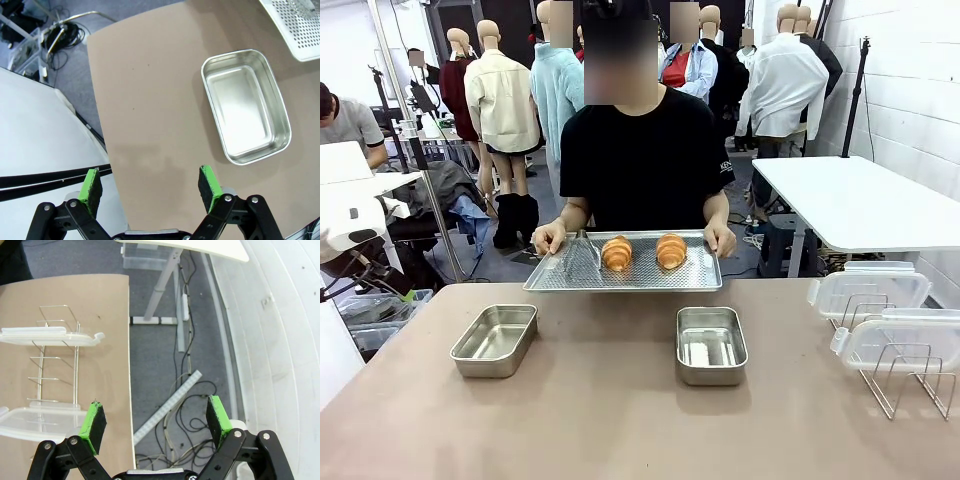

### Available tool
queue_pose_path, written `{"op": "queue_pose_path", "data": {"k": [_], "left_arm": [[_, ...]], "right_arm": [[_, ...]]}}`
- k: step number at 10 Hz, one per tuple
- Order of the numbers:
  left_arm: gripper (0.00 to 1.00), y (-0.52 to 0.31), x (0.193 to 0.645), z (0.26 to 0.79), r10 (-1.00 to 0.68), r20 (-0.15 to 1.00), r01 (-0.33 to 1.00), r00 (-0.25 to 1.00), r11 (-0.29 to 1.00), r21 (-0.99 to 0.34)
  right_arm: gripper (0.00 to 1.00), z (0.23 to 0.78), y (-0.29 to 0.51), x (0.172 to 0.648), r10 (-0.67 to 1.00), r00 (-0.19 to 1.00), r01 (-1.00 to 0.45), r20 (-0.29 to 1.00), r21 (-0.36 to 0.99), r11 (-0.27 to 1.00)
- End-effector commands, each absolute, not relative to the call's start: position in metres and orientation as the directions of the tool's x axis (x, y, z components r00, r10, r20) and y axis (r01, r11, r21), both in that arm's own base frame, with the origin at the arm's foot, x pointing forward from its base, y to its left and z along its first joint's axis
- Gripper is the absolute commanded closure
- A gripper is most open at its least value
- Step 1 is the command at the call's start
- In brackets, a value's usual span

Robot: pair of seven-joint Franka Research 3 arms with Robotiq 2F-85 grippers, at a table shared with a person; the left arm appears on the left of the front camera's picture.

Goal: Place the bread in airtight containers.
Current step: Lift both Airtight Container.

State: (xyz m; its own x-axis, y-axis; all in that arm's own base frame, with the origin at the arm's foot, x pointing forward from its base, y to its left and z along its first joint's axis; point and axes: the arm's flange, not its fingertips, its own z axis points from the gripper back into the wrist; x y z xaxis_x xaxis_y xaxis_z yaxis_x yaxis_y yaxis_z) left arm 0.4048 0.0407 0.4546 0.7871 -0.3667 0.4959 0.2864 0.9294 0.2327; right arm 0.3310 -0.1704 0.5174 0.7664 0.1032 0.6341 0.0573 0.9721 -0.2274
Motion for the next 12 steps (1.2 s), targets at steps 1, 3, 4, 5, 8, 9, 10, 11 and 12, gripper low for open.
{"op": "queue_pose_path", "data": {"k": [1,3,4,5,8,9,10,11,12], "left_arm": [[0.00,0.043,0.403,0.454,-0.364,0.492,0.285,0.791,0.930,0.231],[0.00,0.043,0.403,0.454,-0.364,0.492,0.285,0.791,0.930,0.231],[0.00,0.043,0.403,0.454,-0.364,0.492,0.285,0.791,0.930,0.231],[0.00,0.043,0.403,0.454,-0.364,0.492,0.285,0.791,0.930,0.231],[0.00,-0.009,0.400,0.508,-0.358,0.485,0.246,0.797,0.928,0.282],[0.00,-0.029,0.389,0.533,-0.396,0.467,0.261,0.790,0.908,0.328],[0.00,-0.043,0.383,0.547,-0.413,0.417,0.292,0.810,0.900,0.324],[0.00,-0.052,0.384,0.559,-0.410,0.366,0.294,0.836,0.896,0.332],[0.00,-0.056,0.390,0.562,-0.404,0.346,0.299,0.847,0.900,0.318]], "right_arm": [[0.00,0.516,-0.169,0.332,0.086,0.771,0.073,0.631,-0.221,0.973],[0.00,0.516,-0.169,0.332,0.086,0.771,0.073,0.631,-0.221,0.973],[0.00,0.516,-0.169,0.332,0.086,0.771,0.073,0.631,-0.221,0.973],[0.00,0.516,-0.169,0.332,0.086,0.771,0.073,0.631,-0.221,0.973],[0.00,0.575,-0.093,0.362,0.125,0.810,-0.002,0.573,-0.211,0.977],[0.00,0.600,-0.048,0.366,0.183,0.808,-0.084,0.560,-0.198,0.977],[0.00,0.612,-0.017,0.371,0.227,0.823,-0.159,0.522,-0.172,0.972],[0.00,0.620,0.009,0.379,0.234,0.855,-0.215,0.462,-0.094,0.972],[0.00,0.616,0.040,0.388,0.277,0.877,-0.271,0.392,-0.071,0.960]]}}
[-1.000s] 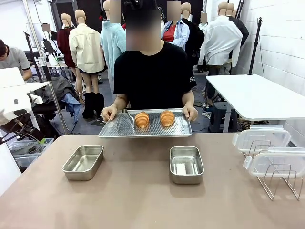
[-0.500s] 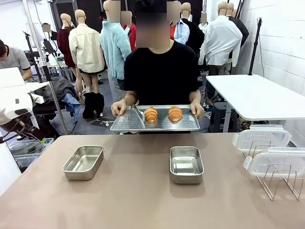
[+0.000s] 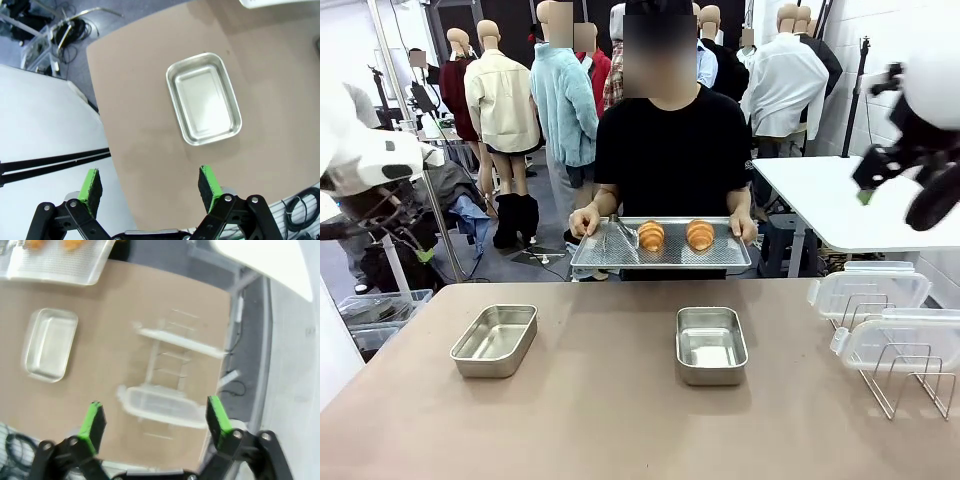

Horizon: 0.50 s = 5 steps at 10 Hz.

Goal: Place the bread in airtight containers.
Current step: Lift both Airtight Container.

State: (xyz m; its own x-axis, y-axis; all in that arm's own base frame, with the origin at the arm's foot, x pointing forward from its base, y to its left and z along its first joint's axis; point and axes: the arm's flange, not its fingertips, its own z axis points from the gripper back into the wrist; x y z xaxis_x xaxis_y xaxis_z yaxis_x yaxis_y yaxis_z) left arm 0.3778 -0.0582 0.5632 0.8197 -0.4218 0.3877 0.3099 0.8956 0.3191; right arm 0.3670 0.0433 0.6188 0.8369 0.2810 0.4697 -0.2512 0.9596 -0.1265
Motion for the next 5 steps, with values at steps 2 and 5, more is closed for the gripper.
{"op": "queue_pose_path", "data": {"k": [2,5], "left_arm": [[0.00,-0.057,0.405,0.543,-0.407,0.284,0.344,0.868,0.906,0.246],[0.00,-0.054,0.426,0.495,-0.333,0.248,0.311,0.910,0.942,0.125]], "right_arm": [[0.00,0.587,0.098,0.405,0.396,0.894,-0.398,0.208,-0.035,0.917],[0.00,0.529,0.139,0.421,0.274,0.944,-0.283,0.185,0.027,0.959]]}}
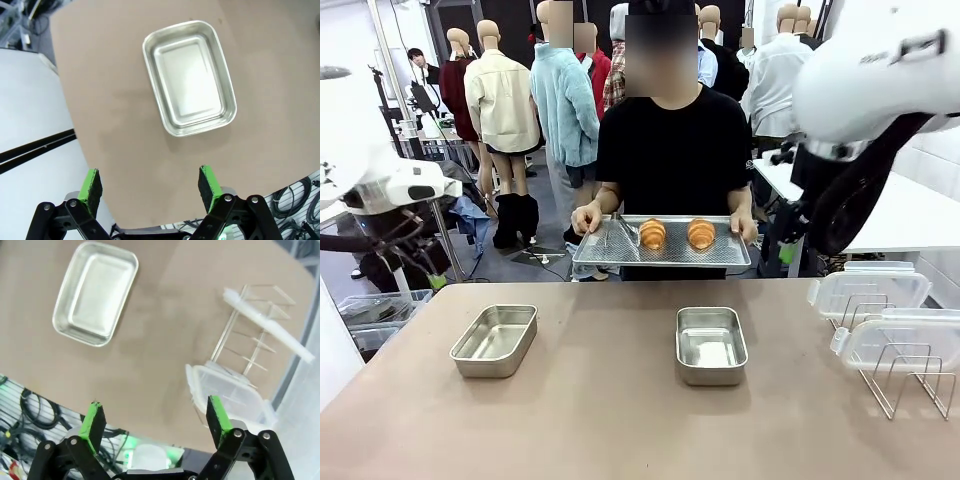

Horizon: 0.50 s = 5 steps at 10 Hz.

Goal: Place the bread in airtight containers.
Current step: Lift both Airtight Container.

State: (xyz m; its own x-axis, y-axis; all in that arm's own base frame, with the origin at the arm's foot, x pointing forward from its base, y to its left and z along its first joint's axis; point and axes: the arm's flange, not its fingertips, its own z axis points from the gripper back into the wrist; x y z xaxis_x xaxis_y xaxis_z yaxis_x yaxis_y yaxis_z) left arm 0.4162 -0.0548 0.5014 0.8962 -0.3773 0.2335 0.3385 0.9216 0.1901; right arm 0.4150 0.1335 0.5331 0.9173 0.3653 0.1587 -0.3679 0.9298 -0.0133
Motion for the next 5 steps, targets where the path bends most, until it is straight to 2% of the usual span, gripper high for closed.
{"op": "queue_pose_path", "data": {"k": [1,2,3,4,5], "left_arm": [[0.00,-0.052,0.436,0.477,-0.297,0.225,0.285,0.928,0.955,0.086],[0.00,-0.053,0.445,0.460,-0.258,0.201,0.245,0.945,0.965,0.090],[0.00,-0.052,0.425,0.483,-0.348,0.214,0.323,0.913,0.935,0.143],[0.00,-0.052,0.425,0.483,-0.348,0.214,0.323,0.913,0.935,0.143],[0.00,-0.052,0.425,0.483,-0.348,0.214,0.323,0.913,0.935,0.143]], "right_arm": [[0.00,0.506,0.144,0.424,0.223,0.954,-0.237,0.200,0.046,0.971],[0.00,0.493,0.147,0.425,0.225,0.942,-0.242,0.248,0.042,0.969],[0.00,0.492,0.140,0.418,0.181,0.911,-0.204,0.371,0.023,0.979],[0.00,0.503,0.143,0.428,0.269,0.946,-0.278,0.181,0.026,0.960],[0.00,0.503,0.143,0.428,0.269,0.946,-0.278,0.181,0.026,0.960]]}}
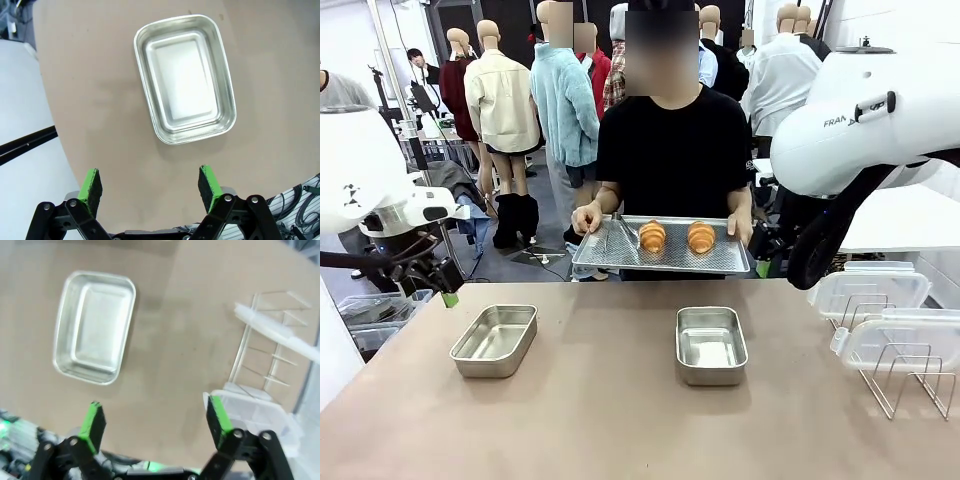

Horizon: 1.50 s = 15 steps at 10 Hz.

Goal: Place the bread in airtight containers.
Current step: Lift both Airtight Container.

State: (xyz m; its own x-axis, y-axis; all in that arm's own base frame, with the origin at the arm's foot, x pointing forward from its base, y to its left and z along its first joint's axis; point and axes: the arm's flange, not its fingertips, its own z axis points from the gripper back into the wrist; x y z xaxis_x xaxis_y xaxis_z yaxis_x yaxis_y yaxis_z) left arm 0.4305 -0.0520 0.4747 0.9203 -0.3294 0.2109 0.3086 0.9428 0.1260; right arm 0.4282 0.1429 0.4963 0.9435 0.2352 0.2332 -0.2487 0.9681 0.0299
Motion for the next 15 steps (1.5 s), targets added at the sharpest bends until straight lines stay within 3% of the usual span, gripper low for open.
{"op": "queue_pose_path", "data": {"k": [1,3,5,9,12,15], "left_arm": [[0.00,-0.051,0.434,0.466,-0.323,0.198,0.305,0.926,0.945,0.118],[0.00,-0.060,0.474,0.436,-0.308,0.127,0.300,0.943,0.951,0.075],[0.00,-0.059,0.495,0.416,-0.278,0.101,0.278,0.955,0.960,0.012],[0.00,-0.051,0.536,0.370,-0.218,0.066,0.218,0.974,0.976,0.010],[0.00,-0.048,0.526,0.375,-0.252,0.057,0.251,0.966,0.968,0.025],[0.00,-0.048,0.546,0.341,-0.219,0.031,0.219,0.975,0.976,0.001]], "right_arm": [[0.00,0.495,0.143,0.429,0.226,0.940,-0.242,0.256,0.032,0.970],[0.00,0.462,0.166,0.446,0.189,0.965,-0.197,0.180,0.027,0.980],[0.00,0.430,0.179,0.459,0.149,0.972,-0.160,0.183,0.045,0.986],[0.00,0.353,0.199,0.483,0.166,0.965,-0.177,0.202,0.035,0.984],[0.00,0.365,0.191,0.475,0.175,0.967,-0.186,0.183,0.042,0.982],[0.00,0.333,0.204,0.488,0.190,0.963,-0.202,0.191,0.048,0.978]]}}
